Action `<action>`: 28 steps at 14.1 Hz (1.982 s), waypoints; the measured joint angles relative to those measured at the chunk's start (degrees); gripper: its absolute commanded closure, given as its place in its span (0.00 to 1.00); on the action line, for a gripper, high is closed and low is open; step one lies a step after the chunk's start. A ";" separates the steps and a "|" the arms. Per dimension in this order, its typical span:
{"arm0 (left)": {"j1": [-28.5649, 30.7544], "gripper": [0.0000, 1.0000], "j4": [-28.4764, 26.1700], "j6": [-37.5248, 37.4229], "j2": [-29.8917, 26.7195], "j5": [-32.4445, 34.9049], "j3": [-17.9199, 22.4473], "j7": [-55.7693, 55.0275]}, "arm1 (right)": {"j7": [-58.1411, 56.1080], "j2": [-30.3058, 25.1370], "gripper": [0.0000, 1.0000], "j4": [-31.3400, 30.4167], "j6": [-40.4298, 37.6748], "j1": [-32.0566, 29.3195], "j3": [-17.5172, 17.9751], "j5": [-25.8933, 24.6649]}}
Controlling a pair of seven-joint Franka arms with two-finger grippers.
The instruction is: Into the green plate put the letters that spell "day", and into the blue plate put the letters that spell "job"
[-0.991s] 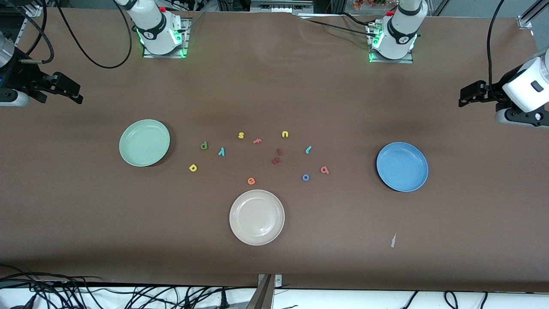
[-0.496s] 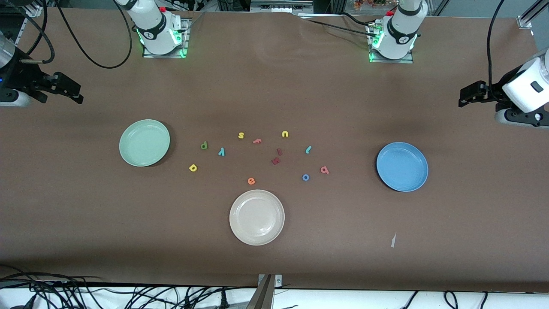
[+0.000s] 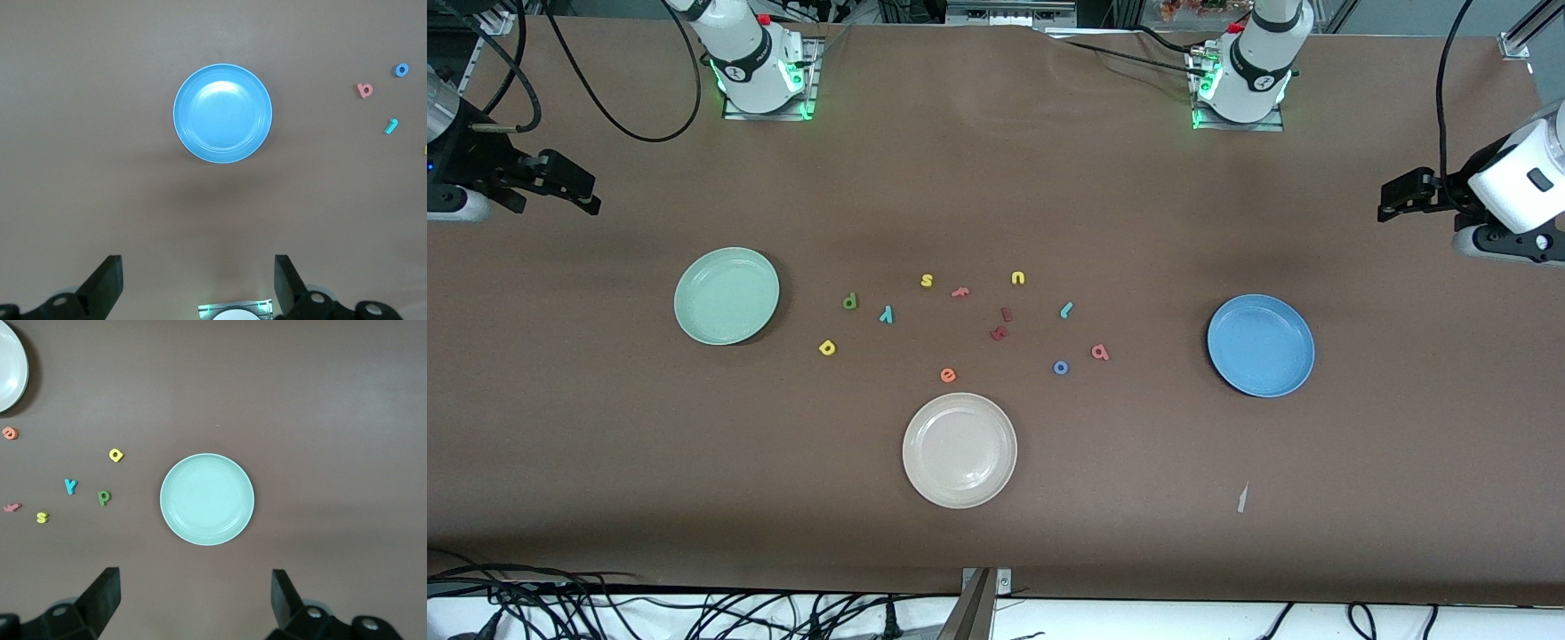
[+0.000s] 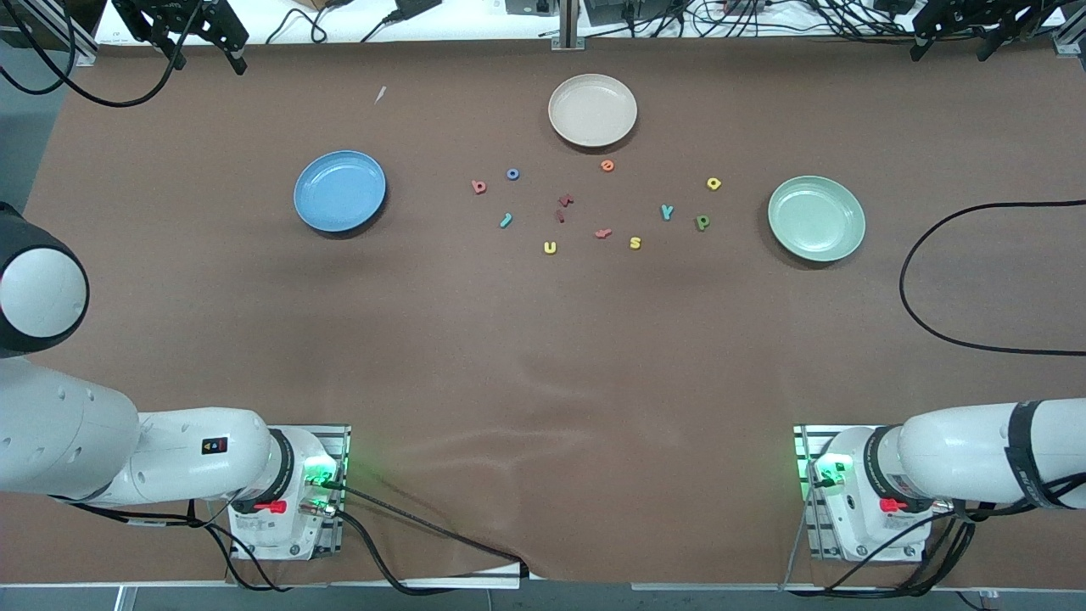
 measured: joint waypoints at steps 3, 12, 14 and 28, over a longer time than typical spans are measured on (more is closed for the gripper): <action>0.00 0.00 0.00 0.00 0.22 0.00 0.00 -0.02 | 0.00 0.03 0.00 0.00 -0.01 0.00 0.00 0.00; -0.02 0.00 0.00 0.00 0.39 0.00 0.00 0.01 | 0.00 0.04 0.00 0.00 -0.02 0.00 0.00 0.00; -0.02 0.00 0.00 0.00 0.39 -0.05 -0.02 0.01 | 0.04 0.13 0.00 0.00 -0.08 0.00 -0.01 0.00; -7.61 0.00 -0.83 5.73 8.58 -12.63 -1.86 -1.33 | 13.14 19.44 0.00 -1.56 12.21 13.48 0.56 0.06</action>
